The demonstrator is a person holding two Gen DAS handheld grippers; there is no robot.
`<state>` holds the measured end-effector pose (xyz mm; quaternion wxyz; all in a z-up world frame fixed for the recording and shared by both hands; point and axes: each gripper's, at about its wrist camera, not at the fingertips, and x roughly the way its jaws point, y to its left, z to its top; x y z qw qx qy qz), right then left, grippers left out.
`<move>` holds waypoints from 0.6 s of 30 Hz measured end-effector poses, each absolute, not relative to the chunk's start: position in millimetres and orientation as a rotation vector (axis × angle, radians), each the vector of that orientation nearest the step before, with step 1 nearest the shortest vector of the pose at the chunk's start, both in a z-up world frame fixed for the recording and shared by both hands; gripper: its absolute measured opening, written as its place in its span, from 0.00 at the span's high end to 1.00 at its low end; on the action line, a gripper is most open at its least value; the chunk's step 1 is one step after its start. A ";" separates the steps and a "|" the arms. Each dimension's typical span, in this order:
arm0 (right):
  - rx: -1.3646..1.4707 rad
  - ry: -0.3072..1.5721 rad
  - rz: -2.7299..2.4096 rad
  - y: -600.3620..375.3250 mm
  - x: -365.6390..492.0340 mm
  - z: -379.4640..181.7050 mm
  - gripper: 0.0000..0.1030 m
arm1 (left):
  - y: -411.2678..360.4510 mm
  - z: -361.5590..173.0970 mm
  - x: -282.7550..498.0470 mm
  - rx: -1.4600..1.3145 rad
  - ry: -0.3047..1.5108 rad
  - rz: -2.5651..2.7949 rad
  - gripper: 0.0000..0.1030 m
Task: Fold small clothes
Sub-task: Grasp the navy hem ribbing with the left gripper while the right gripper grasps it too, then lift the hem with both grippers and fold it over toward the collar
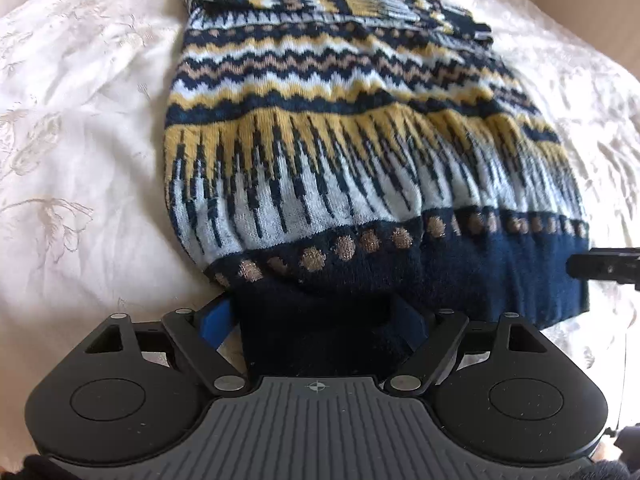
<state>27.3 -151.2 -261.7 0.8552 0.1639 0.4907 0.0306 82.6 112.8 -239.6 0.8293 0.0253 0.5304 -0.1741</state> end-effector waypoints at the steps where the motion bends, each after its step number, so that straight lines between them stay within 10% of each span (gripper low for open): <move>1: 0.345 1.030 0.067 -151.5 28.1 -263.8 0.01 | 112.8 -240.4 82.5 0.057 1.126 -0.372 0.22; 10: 0.428 1.103 0.159 -148.5 33.2 -276.6 0.02 | 117.6 -240.2 77.2 0.025 1.103 -0.376 0.24; 18: 0.469 1.125 0.205 -150.1 30.9 -262.9 0.77 | 134.7 -227.6 74.6 -0.093 1.098 -0.321 0.87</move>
